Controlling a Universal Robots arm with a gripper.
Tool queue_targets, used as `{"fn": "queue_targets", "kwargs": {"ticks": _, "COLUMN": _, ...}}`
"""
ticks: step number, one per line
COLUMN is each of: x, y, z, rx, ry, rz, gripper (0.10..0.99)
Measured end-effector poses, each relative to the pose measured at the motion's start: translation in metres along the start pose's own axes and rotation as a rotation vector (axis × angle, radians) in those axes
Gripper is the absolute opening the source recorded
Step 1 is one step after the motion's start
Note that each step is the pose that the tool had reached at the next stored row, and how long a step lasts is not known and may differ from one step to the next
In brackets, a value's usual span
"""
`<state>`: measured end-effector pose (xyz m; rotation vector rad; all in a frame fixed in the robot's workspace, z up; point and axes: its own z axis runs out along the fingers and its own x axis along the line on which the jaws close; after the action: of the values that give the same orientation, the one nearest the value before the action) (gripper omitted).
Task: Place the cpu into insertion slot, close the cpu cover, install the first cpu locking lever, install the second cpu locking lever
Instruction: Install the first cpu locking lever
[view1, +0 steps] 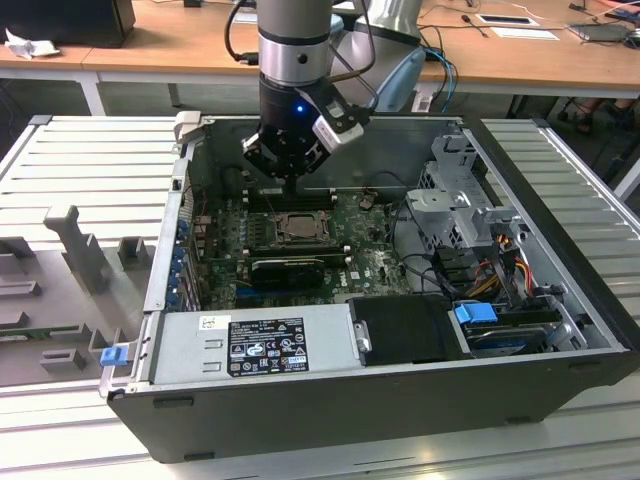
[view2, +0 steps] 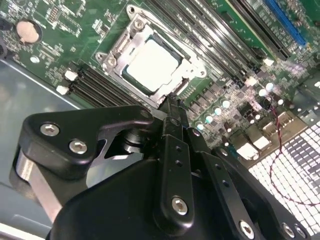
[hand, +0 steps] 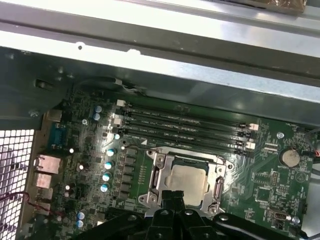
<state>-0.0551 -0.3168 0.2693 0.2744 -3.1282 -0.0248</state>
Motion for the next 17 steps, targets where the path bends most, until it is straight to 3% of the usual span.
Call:
{"fn": "queue_targets", "kwargs": {"ticks": 2, "x": 0.0009, "y": 0.0002, "z": 0.0003, "rx": 0.000, "ry": -0.0002, "rz": 0.010, "gripper": 0.106}}
{"fn": "queue_targets", "kwargs": {"ticks": 6, "x": 0.0011, "y": 0.0002, "z": 0.0031, "rx": 0.000, "ry": -0.0015, "rz": 0.105, "gripper": 0.106}}
{"fn": "queue_targets", "kwargs": {"ticks": 17, "x": 0.0114, "y": 0.0020, "z": 0.0034, "rx": 0.000, "ry": -0.0018, "rz": 0.106, "gripper": 0.106}}
